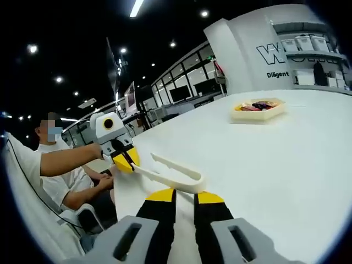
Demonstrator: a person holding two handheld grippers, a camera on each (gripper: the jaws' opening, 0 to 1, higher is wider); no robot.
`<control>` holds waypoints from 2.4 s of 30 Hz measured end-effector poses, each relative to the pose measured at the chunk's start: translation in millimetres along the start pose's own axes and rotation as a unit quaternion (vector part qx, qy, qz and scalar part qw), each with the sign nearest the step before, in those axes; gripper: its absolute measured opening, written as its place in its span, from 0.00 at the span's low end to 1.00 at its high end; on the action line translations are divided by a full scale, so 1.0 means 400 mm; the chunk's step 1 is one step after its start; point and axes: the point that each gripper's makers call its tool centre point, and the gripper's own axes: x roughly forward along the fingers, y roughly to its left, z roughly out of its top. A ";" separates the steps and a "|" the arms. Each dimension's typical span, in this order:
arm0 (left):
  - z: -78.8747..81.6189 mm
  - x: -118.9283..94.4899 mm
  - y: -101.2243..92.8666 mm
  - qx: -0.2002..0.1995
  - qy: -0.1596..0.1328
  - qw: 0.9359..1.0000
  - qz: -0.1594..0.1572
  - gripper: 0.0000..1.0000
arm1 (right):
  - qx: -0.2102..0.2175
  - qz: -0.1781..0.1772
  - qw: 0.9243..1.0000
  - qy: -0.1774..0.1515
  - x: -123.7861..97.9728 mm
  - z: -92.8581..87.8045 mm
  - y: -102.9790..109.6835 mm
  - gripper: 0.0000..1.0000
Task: Place the target food into the container with the food tongs after gripping and lifting it, then release it inside without dropping or visibly crushing the food.
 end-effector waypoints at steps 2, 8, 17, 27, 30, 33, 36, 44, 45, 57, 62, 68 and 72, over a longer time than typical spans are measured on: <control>-0.010 0.001 0.002 0.004 0.012 1.000 0.001 0.02 | -0.011 -0.008 1.000 0.006 0.001 -0.007 -0.003 0.08; -0.023 -0.006 0.007 0.010 0.027 1.000 0.002 0.02 | -0.019 -0.009 1.000 0.013 -0.001 -0.016 -0.003 0.10; -0.047 -0.010 0.022 0.009 0.046 0.999 0.004 0.02 | -0.020 -0.014 1.000 0.012 -0.004 -0.019 -0.009 0.14; -0.050 -0.001 0.045 0.012 0.045 0.999 0.013 0.02 | -0.033 -0.026 0.999 0.004 -0.018 -0.009 -0.013 0.14; -0.054 -0.006 0.045 0.019 0.057 0.998 0.018 0.02 | -0.040 -0.036 0.999 0.008 -0.017 -0.008 -0.023 0.15; -0.053 -0.010 0.050 0.024 0.061 0.998 0.023 0.02 | -0.060 -0.049 0.997 0.007 -0.015 -0.007 -0.034 0.18; -0.054 -0.010 0.062 0.023 0.060 0.997 0.036 0.02 | -0.100 -0.065 0.993 0.001 -0.009 0.006 -0.045 0.20; -0.057 -0.009 0.072 0.017 0.049 0.997 0.055 0.03 | -0.112 -0.083 0.990 0.033 0.036 -0.004 -0.051 0.15; -0.057 -0.008 0.071 0.017 0.047 0.997 0.055 0.03 | -0.113 -0.087 0.989 0.037 0.038 -0.004 -0.054 0.14; -0.053 -0.003 0.135 0.004 0.045 0.994 0.098 0.05 | -0.100 -0.108 0.989 0.027 0.045 0.009 -0.080 0.13; -0.053 -0.001 0.136 0.001 0.045 0.994 0.102 0.05 | -0.102 -0.109 0.988 0.033 0.051 0.013 -0.090 0.14; -0.040 -0.003 0.136 -0.013 0.033 0.994 0.107 0.05 | -0.096 -0.105 0.989 0.046 0.045 0.019 -0.098 0.16; -0.012 -0.020 0.128 -0.014 0.014 0.993 0.114 0.05 | -0.119 -0.124 0.985 0.032 0.022 0.034 -0.106 0.19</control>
